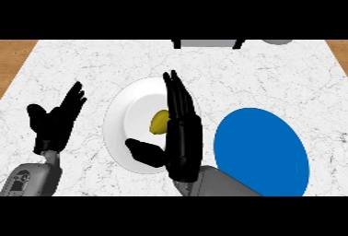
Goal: Pick the lemon from the plate and place it in the plate
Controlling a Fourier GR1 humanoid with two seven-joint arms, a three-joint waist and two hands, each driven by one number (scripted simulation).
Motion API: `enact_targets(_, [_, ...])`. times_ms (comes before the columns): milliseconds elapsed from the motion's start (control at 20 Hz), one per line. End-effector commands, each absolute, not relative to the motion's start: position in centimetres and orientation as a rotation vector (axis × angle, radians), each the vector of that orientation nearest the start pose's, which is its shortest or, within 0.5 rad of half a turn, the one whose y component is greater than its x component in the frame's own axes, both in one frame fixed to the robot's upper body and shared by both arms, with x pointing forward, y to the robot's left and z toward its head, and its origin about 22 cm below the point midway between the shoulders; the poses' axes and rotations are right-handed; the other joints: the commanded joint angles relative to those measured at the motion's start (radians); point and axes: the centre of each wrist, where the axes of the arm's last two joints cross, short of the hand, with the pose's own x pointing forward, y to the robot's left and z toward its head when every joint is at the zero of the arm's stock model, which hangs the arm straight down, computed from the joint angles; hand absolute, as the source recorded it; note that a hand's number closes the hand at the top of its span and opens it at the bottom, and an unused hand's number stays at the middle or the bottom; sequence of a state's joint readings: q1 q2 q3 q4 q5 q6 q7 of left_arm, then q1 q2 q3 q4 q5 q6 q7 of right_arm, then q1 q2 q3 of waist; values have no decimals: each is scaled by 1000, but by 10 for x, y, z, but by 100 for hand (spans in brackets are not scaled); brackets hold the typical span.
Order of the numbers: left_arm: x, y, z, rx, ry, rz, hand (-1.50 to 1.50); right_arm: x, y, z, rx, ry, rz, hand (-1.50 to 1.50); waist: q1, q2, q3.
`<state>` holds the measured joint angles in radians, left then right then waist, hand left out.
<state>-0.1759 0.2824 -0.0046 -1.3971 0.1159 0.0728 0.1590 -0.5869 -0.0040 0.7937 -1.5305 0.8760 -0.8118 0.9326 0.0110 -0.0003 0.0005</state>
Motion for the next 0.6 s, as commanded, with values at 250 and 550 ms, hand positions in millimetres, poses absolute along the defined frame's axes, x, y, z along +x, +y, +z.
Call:
enact_targets(250, [280,288,20,168,-1414,-88,0,220,-56,101,-286,-1742,77,-150,-7,2,1])
enact_targets(550, [277,262,33,166,-1408,-69,0,213,-65,82,-307,-1777,109,-150,-9,-1,0])
